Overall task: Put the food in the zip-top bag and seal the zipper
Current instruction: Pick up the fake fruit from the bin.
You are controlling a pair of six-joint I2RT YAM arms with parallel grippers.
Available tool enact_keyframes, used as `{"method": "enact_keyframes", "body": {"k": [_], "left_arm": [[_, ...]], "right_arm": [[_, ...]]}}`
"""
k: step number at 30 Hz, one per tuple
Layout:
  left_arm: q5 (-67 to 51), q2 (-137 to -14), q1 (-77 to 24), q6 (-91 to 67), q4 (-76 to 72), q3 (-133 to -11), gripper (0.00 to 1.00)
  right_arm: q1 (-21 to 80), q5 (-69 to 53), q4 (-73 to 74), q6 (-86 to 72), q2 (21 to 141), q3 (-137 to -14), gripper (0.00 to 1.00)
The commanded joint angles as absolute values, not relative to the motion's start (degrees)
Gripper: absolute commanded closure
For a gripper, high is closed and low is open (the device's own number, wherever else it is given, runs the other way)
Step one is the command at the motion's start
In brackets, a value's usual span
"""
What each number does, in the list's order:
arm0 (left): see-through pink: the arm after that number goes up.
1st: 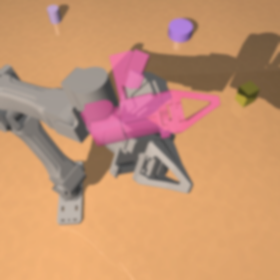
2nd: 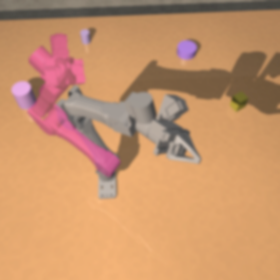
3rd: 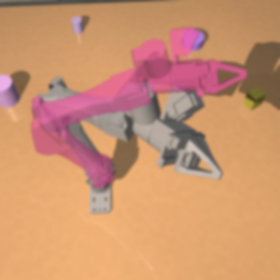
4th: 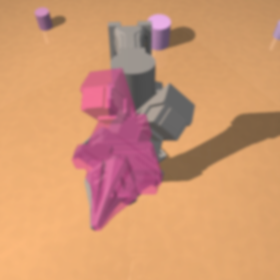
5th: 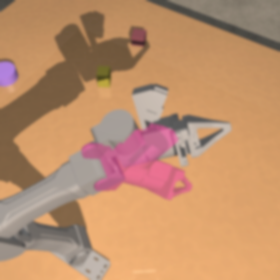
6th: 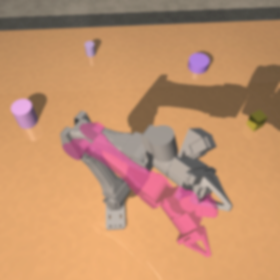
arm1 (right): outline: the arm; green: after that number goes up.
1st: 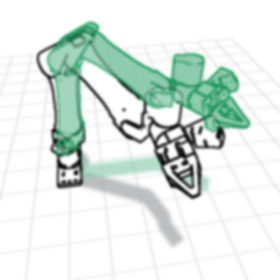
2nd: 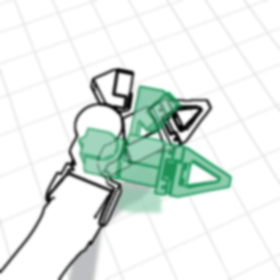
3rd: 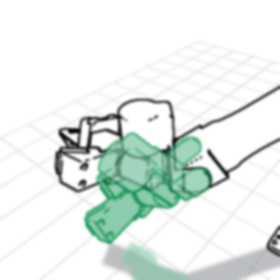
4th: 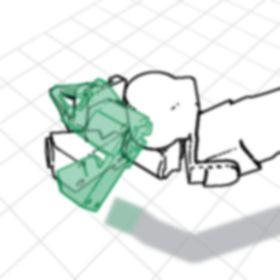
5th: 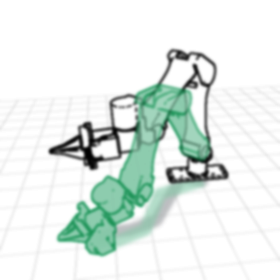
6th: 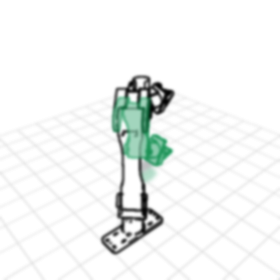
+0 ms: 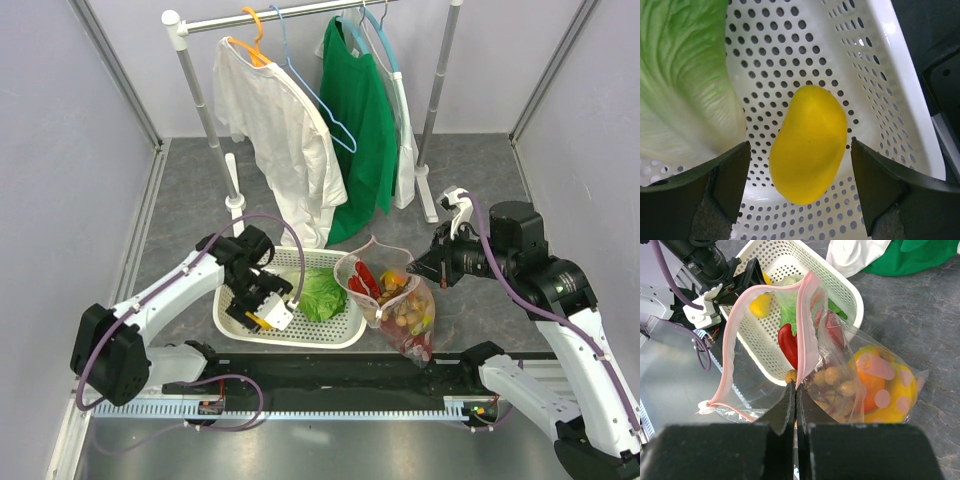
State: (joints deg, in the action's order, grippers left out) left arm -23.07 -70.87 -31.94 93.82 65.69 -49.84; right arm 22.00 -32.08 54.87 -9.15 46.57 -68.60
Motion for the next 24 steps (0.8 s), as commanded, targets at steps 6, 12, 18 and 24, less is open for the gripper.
{"method": "enact_keyframes", "body": {"k": [6, 12, 18, 24], "left_arm": [[-20.48, -75.23, -32.08, 99.05, 60.30, -45.09, 0.16], [-21.18, -74.44, -32.08, 96.42, 59.24, -45.96, 0.38], [-22.49, -70.59, -31.99, 94.05, 64.67, -51.67, 0.62], [-37.42, -66.18, -32.08, 80.57, 72.33, -69.50, 0.68]], "right_arm": [[21.97, -31.64, 53.96, -8.00, 46.32, -68.64, 1.00], [21.88, -31.46, 53.97, -7.91, 45.97, -68.29, 1.00], [21.97, -31.03, 54.40, -7.12, 45.79, -68.73, 1.00], [21.89, -30.85, 54.67, -6.86, 45.26, -68.73, 1.00]]}}
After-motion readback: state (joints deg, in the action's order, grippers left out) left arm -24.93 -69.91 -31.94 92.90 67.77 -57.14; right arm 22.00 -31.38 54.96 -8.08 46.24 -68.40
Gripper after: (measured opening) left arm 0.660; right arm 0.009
